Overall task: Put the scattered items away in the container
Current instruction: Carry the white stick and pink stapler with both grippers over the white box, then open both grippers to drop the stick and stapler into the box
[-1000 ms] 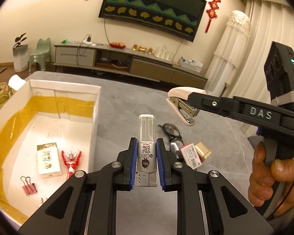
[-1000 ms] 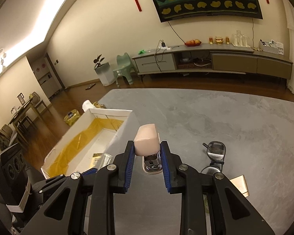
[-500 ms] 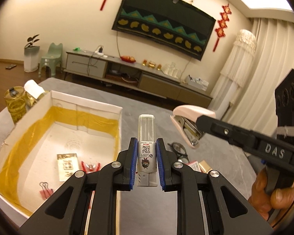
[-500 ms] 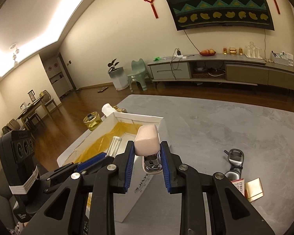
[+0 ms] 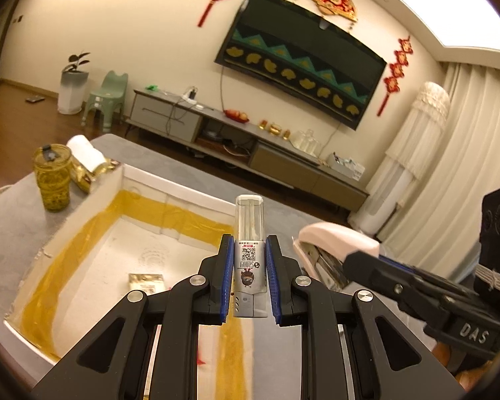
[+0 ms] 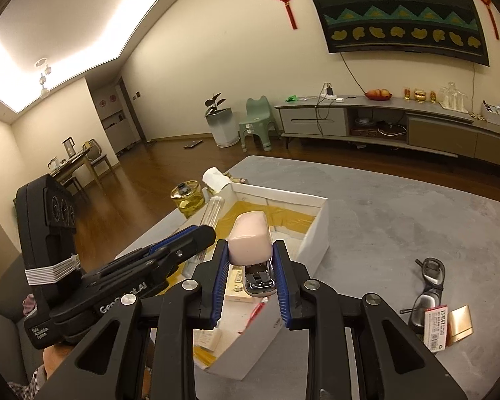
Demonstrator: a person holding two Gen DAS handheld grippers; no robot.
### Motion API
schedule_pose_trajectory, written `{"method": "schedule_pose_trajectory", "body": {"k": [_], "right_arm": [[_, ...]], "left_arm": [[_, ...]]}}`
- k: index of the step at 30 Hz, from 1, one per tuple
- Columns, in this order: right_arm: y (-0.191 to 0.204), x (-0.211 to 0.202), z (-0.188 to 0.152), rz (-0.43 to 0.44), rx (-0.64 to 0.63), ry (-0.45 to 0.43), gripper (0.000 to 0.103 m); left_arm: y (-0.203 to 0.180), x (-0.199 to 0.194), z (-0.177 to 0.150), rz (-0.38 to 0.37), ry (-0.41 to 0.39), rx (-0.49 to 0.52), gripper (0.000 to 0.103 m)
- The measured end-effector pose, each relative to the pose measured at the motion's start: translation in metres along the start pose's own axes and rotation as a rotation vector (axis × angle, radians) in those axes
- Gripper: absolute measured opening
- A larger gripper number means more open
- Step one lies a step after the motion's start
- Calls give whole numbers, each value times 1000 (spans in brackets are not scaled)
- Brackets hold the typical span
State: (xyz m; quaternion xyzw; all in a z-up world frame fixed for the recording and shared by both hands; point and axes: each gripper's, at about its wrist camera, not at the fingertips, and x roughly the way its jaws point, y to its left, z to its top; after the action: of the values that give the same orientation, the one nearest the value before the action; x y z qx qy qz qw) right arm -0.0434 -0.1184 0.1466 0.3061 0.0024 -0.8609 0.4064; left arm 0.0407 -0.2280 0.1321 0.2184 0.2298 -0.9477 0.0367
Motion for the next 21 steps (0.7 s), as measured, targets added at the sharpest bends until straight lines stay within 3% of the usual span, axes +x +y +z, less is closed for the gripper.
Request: {"method": "schedule_pose_trajectory", "body": {"k": [9,21], "right_arm": [[33,25,13,22,-50,22,28],[41,76,31,28,-45,116,28]], "left_arm": [[47,-7,14,47,-37,-99,20],[89,21,25,80,3,-168,20]]}}
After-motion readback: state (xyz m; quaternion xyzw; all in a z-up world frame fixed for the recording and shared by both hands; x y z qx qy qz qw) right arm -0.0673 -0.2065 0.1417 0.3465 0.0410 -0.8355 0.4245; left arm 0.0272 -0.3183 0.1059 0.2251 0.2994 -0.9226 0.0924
